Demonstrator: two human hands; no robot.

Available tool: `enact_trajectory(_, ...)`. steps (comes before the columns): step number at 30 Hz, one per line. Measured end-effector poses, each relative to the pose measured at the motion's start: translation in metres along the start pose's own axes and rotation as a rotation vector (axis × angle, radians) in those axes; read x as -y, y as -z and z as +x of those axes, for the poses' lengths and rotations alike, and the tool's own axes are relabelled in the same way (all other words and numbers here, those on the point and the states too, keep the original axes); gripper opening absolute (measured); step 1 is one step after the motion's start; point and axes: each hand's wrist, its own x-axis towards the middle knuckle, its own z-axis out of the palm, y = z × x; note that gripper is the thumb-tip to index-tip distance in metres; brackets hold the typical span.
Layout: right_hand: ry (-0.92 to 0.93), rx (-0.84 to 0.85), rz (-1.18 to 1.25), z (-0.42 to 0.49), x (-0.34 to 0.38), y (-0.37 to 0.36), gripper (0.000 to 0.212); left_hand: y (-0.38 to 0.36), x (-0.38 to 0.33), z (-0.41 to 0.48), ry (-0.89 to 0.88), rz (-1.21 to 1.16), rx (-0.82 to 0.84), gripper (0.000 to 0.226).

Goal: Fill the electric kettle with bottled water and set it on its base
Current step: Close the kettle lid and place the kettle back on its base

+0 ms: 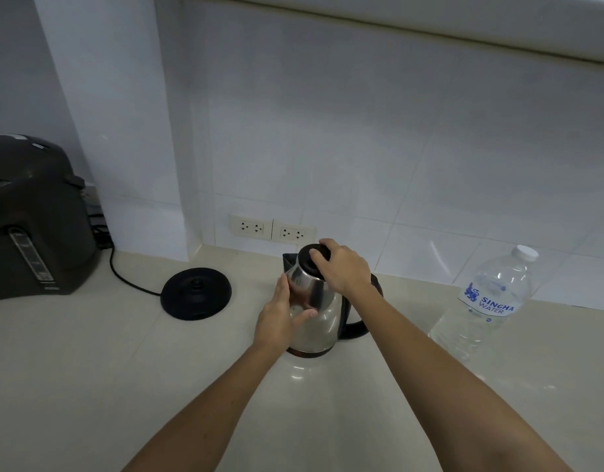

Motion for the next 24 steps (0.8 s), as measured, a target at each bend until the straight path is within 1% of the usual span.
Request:
enact_trajectory(6, 0.042, -0.113, -0.056, 0.004, 0.003, -0.009, 0.046, -0.002, 0.002, -0.002, -0.028, 0.025, -0.040, 0.099)
enact_trajectory(11, 0.047, -0.147, -0.043, 0.006, 0.003, -0.014, 0.046, -0.003, 0.004, -0.002, -0.023, 0.047, -0.048, 0.100)
enact_trajectory(16, 0.043, -0.126, -0.041, 0.005, -0.002, -0.016, 0.054, -0.003, 0.004, -0.003, -0.012, 0.054, -0.050, 0.100)
enact_trajectory(19, 0.096, -0.055, -0.058, 0.003, -0.009, -0.011, 0.064, -0.001, 0.003, -0.003, -0.004, 0.078, -0.029, 0.099)
enact_trajectory(21, 0.114, -0.001, 0.001, 0.001, -0.019, -0.004, 0.069, 0.001, 0.002, -0.004, 0.003, 0.094, -0.008, 0.099)
enact_trajectory(22, 0.110, -0.006, 0.052, -0.001, -0.025, -0.001, 0.068, 0.001, 0.002, -0.004, 0.004, 0.103, -0.002, 0.098)
enact_trajectory(24, 0.082, -0.075, 0.171, -0.010, -0.040, 0.000, 0.061, 0.003, 0.001, -0.004, 0.004, 0.122, -0.004, 0.097)
